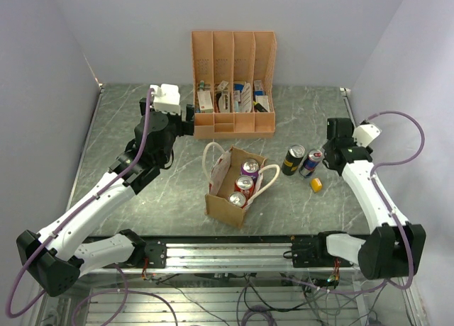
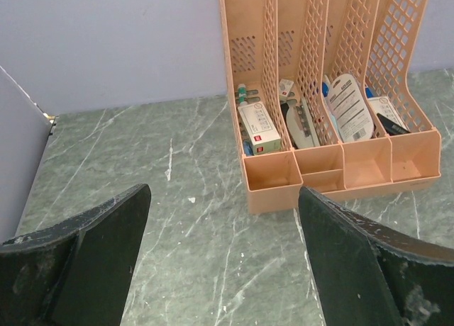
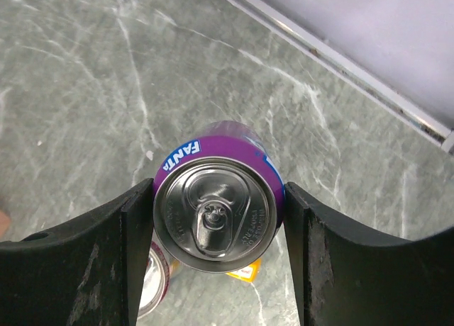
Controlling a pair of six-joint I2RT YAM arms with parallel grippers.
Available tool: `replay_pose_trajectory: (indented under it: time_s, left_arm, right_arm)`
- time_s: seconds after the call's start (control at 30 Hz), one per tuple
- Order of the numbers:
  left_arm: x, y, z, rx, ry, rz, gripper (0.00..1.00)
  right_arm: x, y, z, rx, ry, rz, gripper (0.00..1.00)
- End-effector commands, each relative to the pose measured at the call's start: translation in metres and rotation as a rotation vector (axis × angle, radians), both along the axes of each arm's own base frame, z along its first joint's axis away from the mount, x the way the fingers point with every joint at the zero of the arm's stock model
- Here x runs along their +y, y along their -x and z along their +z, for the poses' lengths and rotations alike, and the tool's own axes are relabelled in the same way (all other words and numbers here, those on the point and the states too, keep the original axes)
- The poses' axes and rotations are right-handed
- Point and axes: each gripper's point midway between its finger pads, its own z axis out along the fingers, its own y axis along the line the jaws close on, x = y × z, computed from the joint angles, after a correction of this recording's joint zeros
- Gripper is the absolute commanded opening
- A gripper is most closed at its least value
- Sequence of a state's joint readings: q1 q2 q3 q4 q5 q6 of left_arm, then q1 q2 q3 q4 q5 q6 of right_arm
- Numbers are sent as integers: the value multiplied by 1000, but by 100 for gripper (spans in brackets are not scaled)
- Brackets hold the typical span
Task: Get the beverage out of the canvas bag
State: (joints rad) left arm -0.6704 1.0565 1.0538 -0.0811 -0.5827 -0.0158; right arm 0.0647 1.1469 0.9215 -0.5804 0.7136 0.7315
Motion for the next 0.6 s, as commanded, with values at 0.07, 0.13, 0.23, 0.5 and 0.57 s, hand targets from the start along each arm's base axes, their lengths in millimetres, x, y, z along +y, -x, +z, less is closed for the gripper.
replay_pose_trajectory:
  time_s: [0.07,0.13,0.23,0.5,0.57]
  left_arm:
    - [-1,4,23,-46,48,-13,95]
    - [-1,4,24,-47,47,-12,95]
    - [-1,4,24,-47,47,-11,95]
    - [-1,5,25,-51,51,-12,95]
    - [-1,5,26,-52,51,-12,95]
  right_arm:
    - [-5,-6,2,-103,-97,-203,0]
    - [-3,-6,-2,-127,-134,-231,0]
    - [-1,-6,-8,-143,-176,-283,0]
    - [5,-14,-26,-103,-264,-381,0]
    - [6,-17,-33,-100,-274,-382,0]
